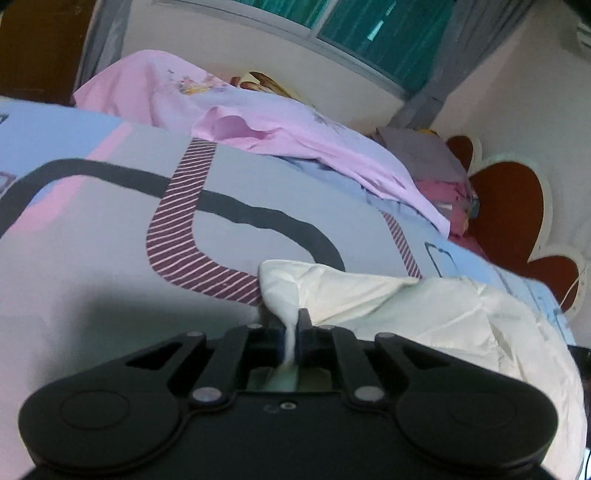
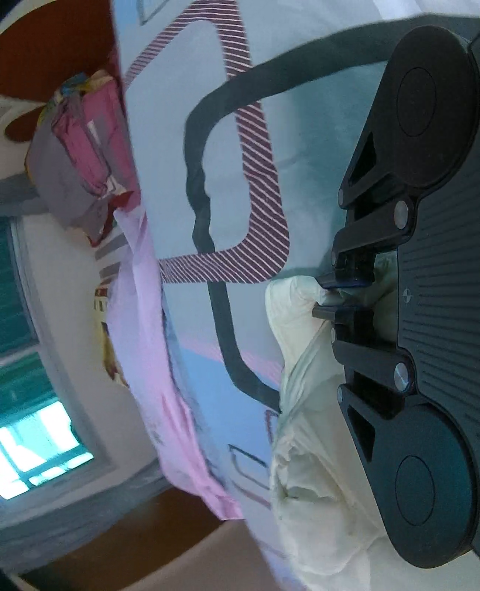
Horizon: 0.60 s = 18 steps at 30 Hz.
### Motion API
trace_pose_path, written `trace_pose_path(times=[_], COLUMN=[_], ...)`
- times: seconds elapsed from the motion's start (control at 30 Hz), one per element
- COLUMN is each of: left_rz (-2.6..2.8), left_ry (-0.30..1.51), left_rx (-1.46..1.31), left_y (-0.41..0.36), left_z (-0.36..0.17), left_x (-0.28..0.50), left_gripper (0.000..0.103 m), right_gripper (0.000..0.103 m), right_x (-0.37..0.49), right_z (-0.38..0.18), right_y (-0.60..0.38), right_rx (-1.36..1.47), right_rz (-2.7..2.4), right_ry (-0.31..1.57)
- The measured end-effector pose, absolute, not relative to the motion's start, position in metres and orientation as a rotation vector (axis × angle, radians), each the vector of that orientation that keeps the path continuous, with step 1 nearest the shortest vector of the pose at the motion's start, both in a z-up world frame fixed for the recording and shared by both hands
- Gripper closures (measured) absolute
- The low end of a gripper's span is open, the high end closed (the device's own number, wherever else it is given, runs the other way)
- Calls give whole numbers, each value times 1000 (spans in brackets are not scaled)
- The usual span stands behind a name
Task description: Fold large clothes
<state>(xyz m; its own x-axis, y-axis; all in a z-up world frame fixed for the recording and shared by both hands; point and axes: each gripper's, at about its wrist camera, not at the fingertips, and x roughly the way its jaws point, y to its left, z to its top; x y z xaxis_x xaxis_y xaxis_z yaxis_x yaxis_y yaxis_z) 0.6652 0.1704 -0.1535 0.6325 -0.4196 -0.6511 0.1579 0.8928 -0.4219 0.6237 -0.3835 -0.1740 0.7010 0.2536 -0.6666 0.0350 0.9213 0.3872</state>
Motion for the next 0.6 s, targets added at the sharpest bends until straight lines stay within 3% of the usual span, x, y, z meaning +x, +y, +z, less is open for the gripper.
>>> trace_pose_path(times=[0.1, 0.13, 0.17, 0.2, 0.23, 0.4, 0.6], left_rz=[-341, -337, -312, -260, -202, -291, -423], left_ry=[823, 822, 811, 791, 753, 557, 609], left_rx=[-347, -357, -361, -348, -329, -264, -82], left_y=[171, 174, 177, 179, 181, 151, 38], left_z=[-151, -149, -145, -139, -128, -68, -75], left_x=[666, 666, 661, 657, 648, 571, 533], left_gripper=[86, 82, 67, 42, 35, 33, 28], right_gripper=[96, 87, 54, 34, 20, 22, 25], right_x=[624, 623, 622, 613, 599, 540, 519], right_z=[-169, -165, -158, -147, -133, -81, -84], right_y=[-382, -383, -383, -382, -382, -346, -235], right_rx=[347, 343, 335, 312, 288, 213, 15], right_rz=[120, 106, 67, 0, -46, 76, 267], right_ry=[801, 806, 801, 764, 689, 553, 574])
